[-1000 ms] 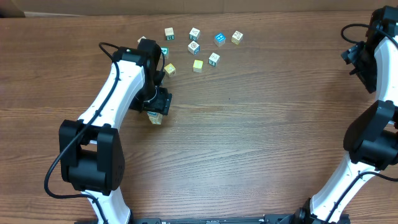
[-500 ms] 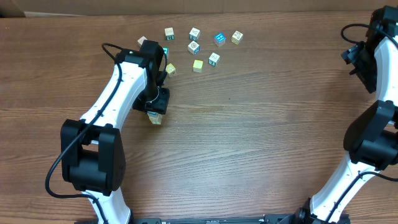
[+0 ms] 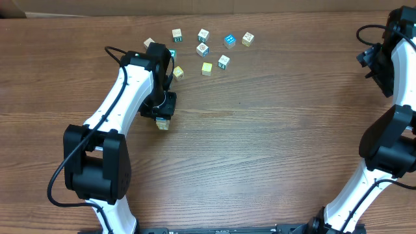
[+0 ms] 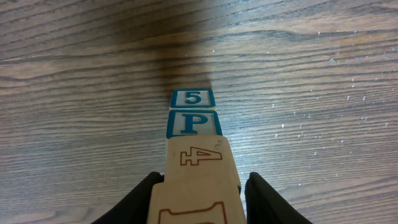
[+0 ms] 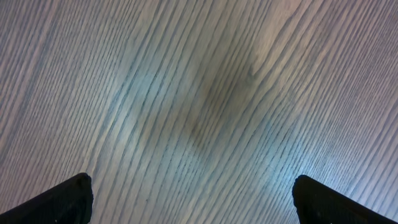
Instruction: Form a tower
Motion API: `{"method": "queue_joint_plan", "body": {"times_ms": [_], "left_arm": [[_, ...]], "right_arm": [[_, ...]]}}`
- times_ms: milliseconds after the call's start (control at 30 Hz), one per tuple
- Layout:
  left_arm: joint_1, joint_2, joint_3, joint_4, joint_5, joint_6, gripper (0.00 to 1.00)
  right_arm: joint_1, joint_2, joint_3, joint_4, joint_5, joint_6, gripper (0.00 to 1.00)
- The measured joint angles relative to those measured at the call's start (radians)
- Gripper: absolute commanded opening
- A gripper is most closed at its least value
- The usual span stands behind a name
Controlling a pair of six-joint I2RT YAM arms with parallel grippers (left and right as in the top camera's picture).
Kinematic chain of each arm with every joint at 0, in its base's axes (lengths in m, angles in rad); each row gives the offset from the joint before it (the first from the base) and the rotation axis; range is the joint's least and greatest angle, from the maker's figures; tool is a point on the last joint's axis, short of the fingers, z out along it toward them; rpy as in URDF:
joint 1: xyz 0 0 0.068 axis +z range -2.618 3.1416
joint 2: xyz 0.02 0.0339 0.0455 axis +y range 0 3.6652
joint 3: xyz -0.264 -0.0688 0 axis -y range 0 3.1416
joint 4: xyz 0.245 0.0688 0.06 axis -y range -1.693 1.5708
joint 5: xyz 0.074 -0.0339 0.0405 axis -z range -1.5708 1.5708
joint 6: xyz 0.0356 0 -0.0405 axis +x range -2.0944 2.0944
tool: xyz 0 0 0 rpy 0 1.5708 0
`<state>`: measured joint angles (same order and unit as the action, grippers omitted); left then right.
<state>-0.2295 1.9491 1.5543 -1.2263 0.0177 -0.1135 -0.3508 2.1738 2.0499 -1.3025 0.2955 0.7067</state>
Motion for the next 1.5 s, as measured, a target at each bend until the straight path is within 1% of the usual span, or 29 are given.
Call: {"method": "queue_joint_plan", "body": {"times_ms": [100,167,233,400,467,500,600,667,767,833,967,1067,1167,1500], "left_arm": [[0.000,0.000,0.000,0.000,0.000,-0.007,0.35],[0.000,0.000,0.000,0.000,-0.001,-0.011,0.30],[0.000,0.000,0.000,-0.001,-0.005,-0.015,0.28],[0.000,0.000,0.000,-0.001,-0.012,-0.014,0.28],[0.000,0.000,0.000,-0.001,-0.014,-0.013,0.39],[0.000,0.000,0.000,-0.001,-0.016,-0.016,0.47],[0.000,0.000,0.000,-0.003,-0.029,-0.016,0.59],[0.000,0.000,0.000,-0.003,-0.032,-0.017,0.61],[0.000,0.000,-0.002,-0.003,-0.034,-0.018,0.61],[0.000,0.000,-0.005,-0.002,-0.037,-0.018,0.64],[0.000,0.000,-0.031,0.025,-0.038,-0.018,0.66],[0.000,0.000,-0.058,0.055,-0.038,-0.018,0.60],[0.000,0.000,-0.068,0.071,-0.038,-0.017,0.57],[0.000,0.000,-0.111,0.135,-0.038,-0.018,0.57]], "right_arm": [[0.000,0.000,0.000,0.000,0.000,0.000,1.00],[0.000,0.000,0.000,0.000,0.000,0.000,1.00],[0.000,0.000,0.000,0.000,0.000,-0.001,1.00],[0.000,0.000,0.000,0.000,0.000,0.000,1.00],[0.000,0.000,0.000,0.000,0.000,0.000,1.00],[0.000,0.000,0.000,0.000,0.000,0.000,1.00],[0.000,0.000,0.000,0.000,0.000,0.000,1.00],[0.000,0.000,0.000,0.000,-0.001,0.000,1.00],[0.000,0.000,0.000,0.000,0.000,0.000,1.00],[0.000,0.000,0.000,0.000,0.000,0.000,1.00],[0.000,0.000,0.000,0.000,0.000,-0.001,1.00],[0.000,0.000,0.000,0.000,0.000,0.000,1.00],[0.000,0.000,0.000,0.000,0.000,0.000,1.00],[0.000,0.000,0.000,0.000,0.000,0.000,1.00]]}}
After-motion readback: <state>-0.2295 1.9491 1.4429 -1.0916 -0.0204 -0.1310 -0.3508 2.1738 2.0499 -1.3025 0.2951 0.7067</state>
